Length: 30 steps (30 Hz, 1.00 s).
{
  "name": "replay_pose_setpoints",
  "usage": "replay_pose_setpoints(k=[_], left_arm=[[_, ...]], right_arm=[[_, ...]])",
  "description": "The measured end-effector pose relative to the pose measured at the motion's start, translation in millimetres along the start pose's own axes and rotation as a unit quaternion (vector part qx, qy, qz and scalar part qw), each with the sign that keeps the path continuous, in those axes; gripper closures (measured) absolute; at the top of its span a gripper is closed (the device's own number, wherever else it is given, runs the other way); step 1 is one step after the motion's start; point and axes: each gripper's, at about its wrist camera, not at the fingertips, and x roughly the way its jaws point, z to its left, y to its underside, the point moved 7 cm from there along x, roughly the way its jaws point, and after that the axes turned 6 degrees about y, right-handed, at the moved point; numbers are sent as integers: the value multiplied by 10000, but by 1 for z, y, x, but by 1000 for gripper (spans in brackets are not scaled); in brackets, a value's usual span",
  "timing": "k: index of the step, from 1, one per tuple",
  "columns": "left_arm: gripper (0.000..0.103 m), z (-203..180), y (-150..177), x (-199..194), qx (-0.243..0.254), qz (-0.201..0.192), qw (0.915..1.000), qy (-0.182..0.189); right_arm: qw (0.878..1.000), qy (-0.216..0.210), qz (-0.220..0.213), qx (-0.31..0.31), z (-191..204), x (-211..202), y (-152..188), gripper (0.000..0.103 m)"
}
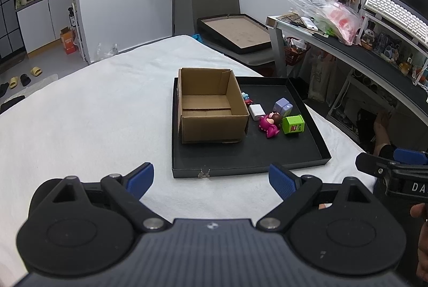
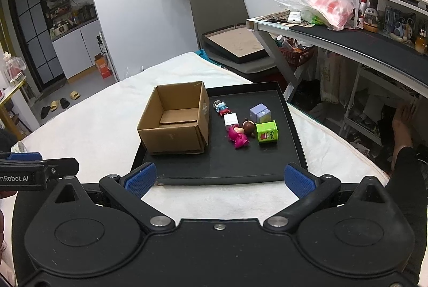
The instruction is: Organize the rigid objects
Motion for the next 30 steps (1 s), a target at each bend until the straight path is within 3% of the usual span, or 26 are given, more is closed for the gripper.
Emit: replay_pose_setpoints(k=[17, 30], left_arm=[[11, 4, -4, 7, -15, 71, 10000, 3], [11, 20, -21, 44, -164, 273, 9995, -49]], right_arm=[[10000, 66, 48, 15, -1, 6, 2, 0], [9995, 155, 275, 95, -7, 41, -7, 0]])
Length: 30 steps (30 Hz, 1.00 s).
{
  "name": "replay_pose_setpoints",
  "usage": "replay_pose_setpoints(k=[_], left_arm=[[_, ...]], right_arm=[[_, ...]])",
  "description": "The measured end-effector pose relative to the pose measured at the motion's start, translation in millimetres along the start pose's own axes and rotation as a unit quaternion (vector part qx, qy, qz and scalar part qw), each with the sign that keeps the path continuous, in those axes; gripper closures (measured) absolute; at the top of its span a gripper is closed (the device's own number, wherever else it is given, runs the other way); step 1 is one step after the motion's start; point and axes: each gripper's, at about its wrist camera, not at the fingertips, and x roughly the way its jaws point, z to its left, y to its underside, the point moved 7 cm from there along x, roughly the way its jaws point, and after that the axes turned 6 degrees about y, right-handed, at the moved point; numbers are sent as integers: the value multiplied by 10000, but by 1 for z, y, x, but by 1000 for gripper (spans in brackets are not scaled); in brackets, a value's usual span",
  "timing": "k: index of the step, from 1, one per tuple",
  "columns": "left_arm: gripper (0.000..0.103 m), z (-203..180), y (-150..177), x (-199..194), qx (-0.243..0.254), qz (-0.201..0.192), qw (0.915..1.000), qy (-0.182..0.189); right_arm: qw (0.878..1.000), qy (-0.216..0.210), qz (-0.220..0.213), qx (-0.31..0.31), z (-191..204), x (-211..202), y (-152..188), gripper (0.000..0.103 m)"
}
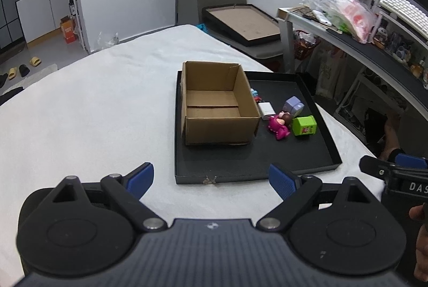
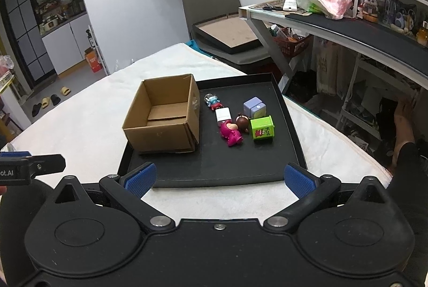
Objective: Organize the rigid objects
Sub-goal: 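Move the right tool to the green tin and close on it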
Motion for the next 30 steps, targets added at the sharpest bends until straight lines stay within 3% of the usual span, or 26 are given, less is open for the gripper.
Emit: replay_pose_setpoints(k=[9, 30], left_arm=[[11, 15, -17, 36, -161, 164, 9996, -139], [14, 28, -60, 113, -304, 570, 9978, -168]], right_arm=[[9999, 38, 136, -29, -6, 31, -11, 0], [9971, -71, 388, 652, -41, 112, -46, 0]])
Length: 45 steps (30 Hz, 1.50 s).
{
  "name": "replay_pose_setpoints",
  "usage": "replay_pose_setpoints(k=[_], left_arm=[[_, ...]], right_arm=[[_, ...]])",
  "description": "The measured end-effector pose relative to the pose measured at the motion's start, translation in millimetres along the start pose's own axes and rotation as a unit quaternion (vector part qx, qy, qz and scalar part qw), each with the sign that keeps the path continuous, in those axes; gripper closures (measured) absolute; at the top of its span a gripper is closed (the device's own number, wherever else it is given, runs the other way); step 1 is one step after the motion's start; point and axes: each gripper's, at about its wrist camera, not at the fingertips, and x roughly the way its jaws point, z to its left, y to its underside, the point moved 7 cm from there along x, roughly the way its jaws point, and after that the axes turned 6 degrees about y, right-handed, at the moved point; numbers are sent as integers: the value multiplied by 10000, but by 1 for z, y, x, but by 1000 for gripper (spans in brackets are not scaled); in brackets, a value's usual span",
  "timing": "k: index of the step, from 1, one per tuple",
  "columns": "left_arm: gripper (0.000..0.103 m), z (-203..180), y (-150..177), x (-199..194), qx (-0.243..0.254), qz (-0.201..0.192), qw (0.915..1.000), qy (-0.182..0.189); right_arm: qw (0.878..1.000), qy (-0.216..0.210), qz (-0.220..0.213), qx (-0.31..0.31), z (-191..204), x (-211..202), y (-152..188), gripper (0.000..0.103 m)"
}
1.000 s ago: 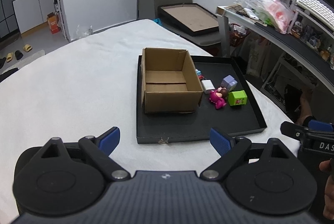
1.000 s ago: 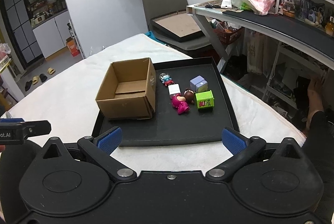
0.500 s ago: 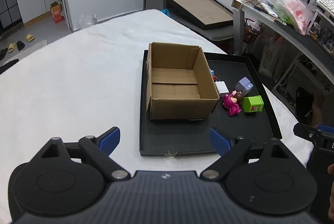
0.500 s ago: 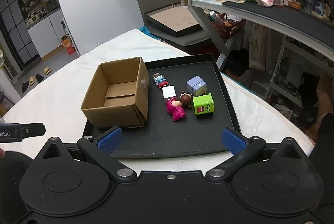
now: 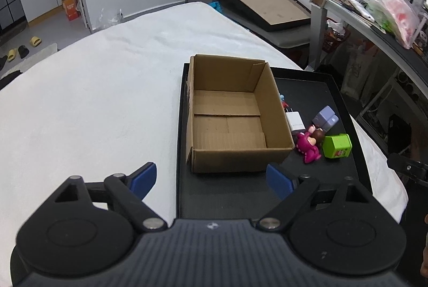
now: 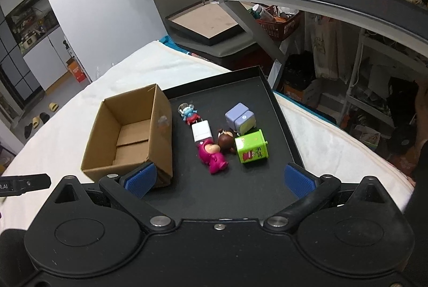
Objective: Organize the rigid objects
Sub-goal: 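Move the right tool to the green tin and close on it, then lift the green tin with the right tool and carry it over the box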
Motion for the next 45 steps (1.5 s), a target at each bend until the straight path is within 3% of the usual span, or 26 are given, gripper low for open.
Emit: replay_pose_setpoints(k=[8, 10, 17, 19, 22, 24, 38, 39, 40, 41, 43, 45], left_arm=[[20, 7, -12, 36, -78, 184, 9997, -103], [30, 10, -14, 48, -109, 336, 9993, -122], [39, 20, -21, 85, 92, 665, 9971, -364], [49, 23, -22, 95, 69, 766, 9964, -366], [55, 26, -25, 107, -6, 882, 9956, -310], [56, 27, -27, 114, 18, 928, 9951, -329], [58, 29, -32, 143, 65, 1063, 9935, -405], [66, 28, -32, 142, 64, 1043, 9938, -371], [77, 28, -32, 142, 26, 1023, 9941, -369], [80, 29, -31, 141, 5, 1033, 9938, -413], [93, 30, -31, 140, 95, 1000, 9938, -482], [94, 32, -29, 137, 35, 988, 9942, -423]], right_arm=[[9999, 10, 139, 57, -7, 41, -7, 2], [9997, 22, 217, 54, -9, 54, -7, 4], [9982, 121, 588, 42, -21, 98, 3, 12], [9973, 124, 716, 76, -26, 113, 7, 14], [9959, 156, 886, 102, -33, 132, 15, 16], [9953, 96, 940, 214, -38, 142, 19, 21], [9969, 170, 729, -255, -31, 176, 6, 21], [9967, 221, 722, -312, -30, 177, 7, 23], [9964, 274, 706, -378, -29, 179, 8, 36], [9962, 240, 722, -420, -28, 180, 10, 50], [9965, 214, 667, -453, -27, 179, 11, 51], [9970, 105, 619, -451, -25, 175, 11, 52]])
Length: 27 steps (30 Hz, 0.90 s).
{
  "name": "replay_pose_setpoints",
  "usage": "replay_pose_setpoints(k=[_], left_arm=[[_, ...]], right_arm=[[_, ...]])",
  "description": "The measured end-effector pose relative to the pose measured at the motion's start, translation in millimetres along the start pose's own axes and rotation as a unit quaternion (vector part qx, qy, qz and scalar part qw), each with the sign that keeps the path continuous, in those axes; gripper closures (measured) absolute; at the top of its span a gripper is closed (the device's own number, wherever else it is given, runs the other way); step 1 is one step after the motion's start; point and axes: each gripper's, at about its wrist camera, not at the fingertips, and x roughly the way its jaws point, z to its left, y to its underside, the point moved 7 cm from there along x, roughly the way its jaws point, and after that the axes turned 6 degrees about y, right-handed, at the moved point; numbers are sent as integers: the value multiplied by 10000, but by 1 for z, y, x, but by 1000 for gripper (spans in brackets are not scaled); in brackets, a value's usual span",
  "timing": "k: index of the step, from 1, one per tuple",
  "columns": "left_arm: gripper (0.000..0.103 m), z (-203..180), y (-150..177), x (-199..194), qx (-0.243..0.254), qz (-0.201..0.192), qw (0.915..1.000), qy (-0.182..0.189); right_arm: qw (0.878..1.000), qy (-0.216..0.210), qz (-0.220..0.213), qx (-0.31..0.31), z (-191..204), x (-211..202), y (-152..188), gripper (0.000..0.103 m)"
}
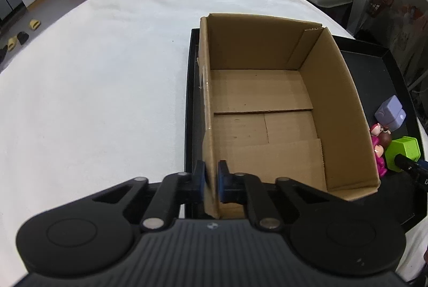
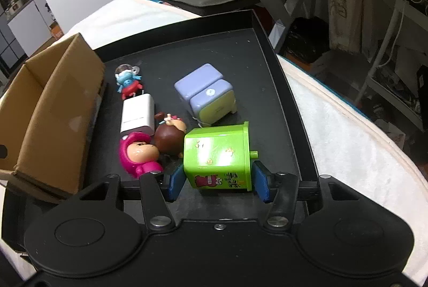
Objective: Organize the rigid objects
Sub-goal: 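Lift the green tin with the right tool and carry it over the box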
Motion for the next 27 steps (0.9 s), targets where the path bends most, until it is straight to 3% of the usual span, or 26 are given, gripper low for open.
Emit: replay_pose_setpoints(k=[13, 27], left_arm=[[94, 0, 23, -11, 145, 89, 9999, 31], [94, 1, 18, -5, 282, 191, 9994, 101]], right_arm=[[9995, -106, -282, 81, 14, -35, -11, 53], [9972, -419, -612, -122, 67, -85, -38, 53]])
